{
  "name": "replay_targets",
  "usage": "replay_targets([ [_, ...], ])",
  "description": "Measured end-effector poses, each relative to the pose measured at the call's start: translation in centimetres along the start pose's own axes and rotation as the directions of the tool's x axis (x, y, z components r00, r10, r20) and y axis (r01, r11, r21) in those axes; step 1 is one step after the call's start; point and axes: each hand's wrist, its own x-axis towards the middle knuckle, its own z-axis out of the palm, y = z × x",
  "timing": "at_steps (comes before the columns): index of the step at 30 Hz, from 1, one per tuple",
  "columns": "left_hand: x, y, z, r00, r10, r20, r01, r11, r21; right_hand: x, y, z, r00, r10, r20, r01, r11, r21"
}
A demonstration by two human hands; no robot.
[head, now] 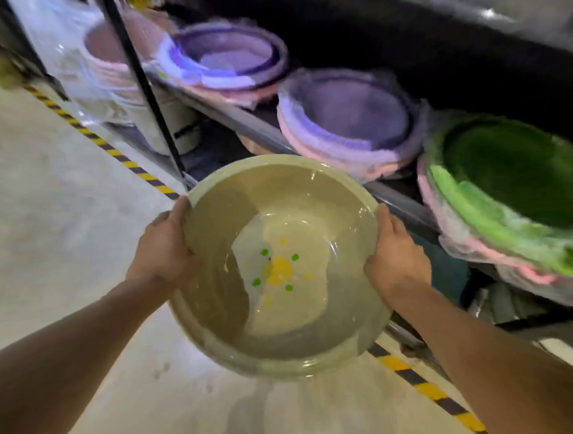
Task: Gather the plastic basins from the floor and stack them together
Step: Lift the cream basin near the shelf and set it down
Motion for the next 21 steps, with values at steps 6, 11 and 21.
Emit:
replay_targets([
  [6, 1.8, 7.0, -23.8, 0.991, 0.084, -0.103, -0.074, 0.993, 0.092, -2.5, -10.0, -21.1, 0.987, -0.117, -0.114, 0.122, 0.992, 0.033],
  [11, 1.3, 11.2, -38.2, 0.969, 0.105, -0.222, -0.093, 0.993, 0.068, -4.9, -16.5, -35.1, 0.960, -0.210, -0.187, 0.207, 0.978, -0.033],
  [21, -0.4, 14.2, -51.7, 0.941, -0.047, -0.336, 0.036, 0.999, -0.041, -8.2, -24.3, -48.2, 0.932, -0.265, -0.246, 0.246, 0.964, -0.105],
])
